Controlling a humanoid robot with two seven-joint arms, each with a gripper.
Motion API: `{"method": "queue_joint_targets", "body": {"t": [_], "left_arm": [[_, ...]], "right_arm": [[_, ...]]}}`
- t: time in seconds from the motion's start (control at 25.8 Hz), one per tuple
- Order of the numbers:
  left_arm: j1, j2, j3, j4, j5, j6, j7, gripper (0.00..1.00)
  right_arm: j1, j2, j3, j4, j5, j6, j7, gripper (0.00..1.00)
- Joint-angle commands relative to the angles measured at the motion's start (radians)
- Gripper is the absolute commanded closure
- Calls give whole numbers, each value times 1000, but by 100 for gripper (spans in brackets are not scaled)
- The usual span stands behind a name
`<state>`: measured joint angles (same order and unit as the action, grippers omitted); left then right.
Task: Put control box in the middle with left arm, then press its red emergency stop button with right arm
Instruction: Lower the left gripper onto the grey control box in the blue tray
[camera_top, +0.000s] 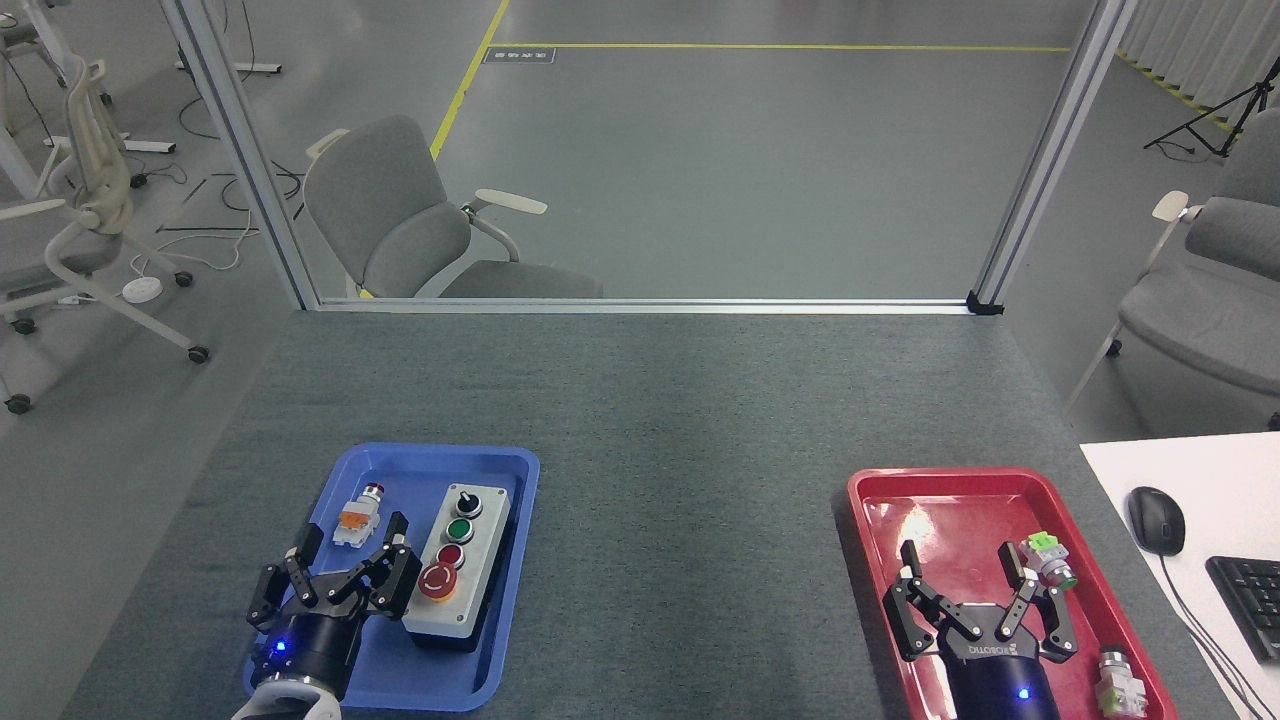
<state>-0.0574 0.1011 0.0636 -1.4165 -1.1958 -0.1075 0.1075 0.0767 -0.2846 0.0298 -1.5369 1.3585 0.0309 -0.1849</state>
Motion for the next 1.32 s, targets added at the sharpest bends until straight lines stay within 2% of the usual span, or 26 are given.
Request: {"method": "queue_joint_targets", "body": {"t": [0.0, 0.46, 0.74, 0.85, 1.05, 1.28], "left_arm": [[2, 3, 1, -1, 1, -9, 3, 1], [10, -4, -2, -64, 2, -52, 9, 1], [189, 5, 1, -173, 1, -209, -5, 1], [214, 6, -4, -168, -13, -236, -12, 1], [176, -1, -48, -130, -22, -227, -54, 1], [68, 3, -74, 24, -24, -182, -71, 1]], "right_arm": [[0, 1, 9, -3, 22, 6, -1, 2], [3, 5, 10, -8, 14, 1, 8, 2], [3, 5, -1, 0, 14, 0, 4, 2], [3, 5, 2, 1, 14, 1, 5, 2], [8, -4, 10, 6, 10, 0, 5, 2], [23, 7, 5, 20, 10, -32, 1, 5]]}}
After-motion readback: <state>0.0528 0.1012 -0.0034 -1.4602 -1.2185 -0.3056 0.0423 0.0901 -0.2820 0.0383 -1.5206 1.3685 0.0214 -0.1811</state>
